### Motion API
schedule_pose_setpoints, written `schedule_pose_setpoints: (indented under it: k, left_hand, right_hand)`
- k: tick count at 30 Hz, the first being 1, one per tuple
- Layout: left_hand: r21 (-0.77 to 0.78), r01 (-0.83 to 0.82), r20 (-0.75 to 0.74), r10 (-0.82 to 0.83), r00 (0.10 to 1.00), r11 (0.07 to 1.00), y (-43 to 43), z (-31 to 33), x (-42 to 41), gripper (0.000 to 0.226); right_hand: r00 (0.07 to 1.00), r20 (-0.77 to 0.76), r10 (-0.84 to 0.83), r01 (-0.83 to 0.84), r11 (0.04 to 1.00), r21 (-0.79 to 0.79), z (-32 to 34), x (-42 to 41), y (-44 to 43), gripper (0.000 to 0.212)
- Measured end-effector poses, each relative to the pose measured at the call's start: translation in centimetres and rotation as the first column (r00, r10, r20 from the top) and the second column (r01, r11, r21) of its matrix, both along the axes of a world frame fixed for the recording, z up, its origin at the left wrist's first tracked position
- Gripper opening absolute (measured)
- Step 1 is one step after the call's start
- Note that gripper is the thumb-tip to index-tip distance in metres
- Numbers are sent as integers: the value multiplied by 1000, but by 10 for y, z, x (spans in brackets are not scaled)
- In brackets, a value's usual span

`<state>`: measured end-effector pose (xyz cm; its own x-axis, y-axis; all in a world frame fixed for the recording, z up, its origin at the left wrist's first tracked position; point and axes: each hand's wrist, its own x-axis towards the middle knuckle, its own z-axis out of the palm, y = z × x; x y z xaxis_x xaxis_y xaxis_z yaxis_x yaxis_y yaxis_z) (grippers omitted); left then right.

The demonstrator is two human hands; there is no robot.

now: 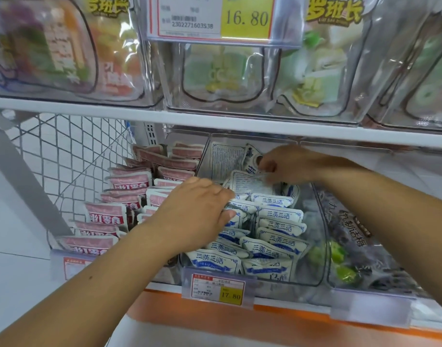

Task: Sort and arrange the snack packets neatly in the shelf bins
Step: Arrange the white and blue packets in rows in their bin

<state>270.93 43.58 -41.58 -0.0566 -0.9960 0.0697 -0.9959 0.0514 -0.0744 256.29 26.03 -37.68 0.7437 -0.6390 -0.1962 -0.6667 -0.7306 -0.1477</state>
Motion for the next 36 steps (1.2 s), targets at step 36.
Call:
schedule_pose_setpoints:
  k: [36]
  left_hand:
    - [-150, 45, -135, -66, 989, 988, -1, -11, 6, 42]
  right_hand:
    - [966, 255, 35, -48, 998, 45, -12, -19, 33, 57]
